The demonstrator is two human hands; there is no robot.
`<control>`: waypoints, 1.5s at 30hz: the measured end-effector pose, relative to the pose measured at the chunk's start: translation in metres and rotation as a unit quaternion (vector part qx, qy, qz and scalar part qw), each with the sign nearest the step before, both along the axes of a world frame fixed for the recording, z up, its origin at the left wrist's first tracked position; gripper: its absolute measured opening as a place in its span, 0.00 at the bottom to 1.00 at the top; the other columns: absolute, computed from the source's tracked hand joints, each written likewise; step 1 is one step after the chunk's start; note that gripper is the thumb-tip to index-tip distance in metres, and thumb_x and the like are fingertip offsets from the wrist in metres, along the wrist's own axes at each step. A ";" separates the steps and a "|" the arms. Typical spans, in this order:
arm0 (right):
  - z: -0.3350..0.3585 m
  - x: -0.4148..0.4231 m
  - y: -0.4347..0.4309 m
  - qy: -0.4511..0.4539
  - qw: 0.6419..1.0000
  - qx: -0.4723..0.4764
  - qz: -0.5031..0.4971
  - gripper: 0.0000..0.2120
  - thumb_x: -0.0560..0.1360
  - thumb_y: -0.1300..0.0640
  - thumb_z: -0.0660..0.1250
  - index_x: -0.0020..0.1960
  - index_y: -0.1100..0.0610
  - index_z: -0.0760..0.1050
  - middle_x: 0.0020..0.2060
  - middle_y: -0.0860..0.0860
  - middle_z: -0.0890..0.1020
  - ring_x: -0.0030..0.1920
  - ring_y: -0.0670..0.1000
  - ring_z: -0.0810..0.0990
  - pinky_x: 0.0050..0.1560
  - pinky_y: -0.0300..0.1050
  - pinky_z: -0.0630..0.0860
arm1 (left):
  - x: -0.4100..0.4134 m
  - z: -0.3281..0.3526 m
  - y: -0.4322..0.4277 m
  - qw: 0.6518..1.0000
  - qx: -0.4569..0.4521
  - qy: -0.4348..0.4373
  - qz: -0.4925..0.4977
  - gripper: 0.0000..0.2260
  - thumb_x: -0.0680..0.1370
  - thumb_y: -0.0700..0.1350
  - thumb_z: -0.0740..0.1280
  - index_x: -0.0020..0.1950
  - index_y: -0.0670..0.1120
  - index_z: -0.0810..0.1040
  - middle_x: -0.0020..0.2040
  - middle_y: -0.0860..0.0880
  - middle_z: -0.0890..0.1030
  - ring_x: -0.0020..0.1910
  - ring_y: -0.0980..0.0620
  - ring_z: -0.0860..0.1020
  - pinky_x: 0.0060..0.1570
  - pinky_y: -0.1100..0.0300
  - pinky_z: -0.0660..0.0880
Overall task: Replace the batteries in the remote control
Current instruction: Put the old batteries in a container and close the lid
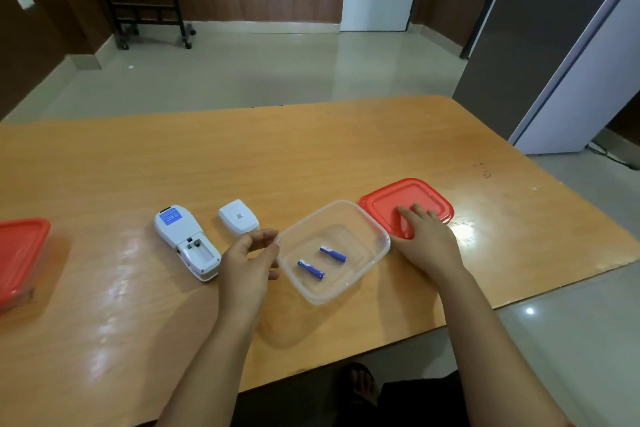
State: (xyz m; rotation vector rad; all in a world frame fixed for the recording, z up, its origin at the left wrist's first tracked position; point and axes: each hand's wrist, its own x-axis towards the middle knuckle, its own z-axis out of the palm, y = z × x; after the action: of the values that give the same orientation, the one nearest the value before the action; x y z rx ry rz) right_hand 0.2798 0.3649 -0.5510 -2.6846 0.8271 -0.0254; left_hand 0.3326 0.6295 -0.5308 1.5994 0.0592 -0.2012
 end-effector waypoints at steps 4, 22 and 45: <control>0.013 0.004 0.016 -0.032 0.991 -0.120 0.042 0.21 0.78 0.44 0.59 0.69 0.48 0.69 0.68 0.54 0.74 0.65 0.60 0.74 0.55 0.53 0.75 | 0.001 -0.002 0.002 1.000 -0.001 0.003 -0.002 0.06 0.76 0.40 0.67 0.50 0.50 0.80 0.50 0.51 0.82 0.42 0.52 0.79 0.37 0.59 0.75; 0.053 0.015 0.073 -0.553 0.772 0.290 -0.119 0.14 0.81 0.55 0.57 0.44 0.61 0.77 0.30 0.46 0.72 0.31 0.43 0.70 0.33 0.46 0.78 | 0.010 -0.004 0.014 1.000 0.002 -0.002 0.015 0.08 0.75 0.39 0.68 0.48 0.52 0.82 0.49 0.48 0.84 0.39 0.53 0.81 0.41 0.60 0.76; 0.047 0.010 0.077 -0.118 0.989 0.071 -0.051 0.09 0.69 0.53 0.64 0.47 0.51 0.79 0.43 0.48 0.82 0.43 0.54 0.79 0.40 0.45 0.75 | 0.009 0.003 0.013 0.999 -0.043 0.020 0.014 0.07 0.74 0.37 0.70 0.48 0.48 0.81 0.46 0.48 0.83 0.38 0.54 0.82 0.33 0.68 0.77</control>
State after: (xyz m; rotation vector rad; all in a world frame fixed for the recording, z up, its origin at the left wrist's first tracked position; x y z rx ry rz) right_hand 0.2899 0.4416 -0.5043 -2.4446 0.8541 -0.2915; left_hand 0.3417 0.6427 -0.5282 1.5077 0.1034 -0.2119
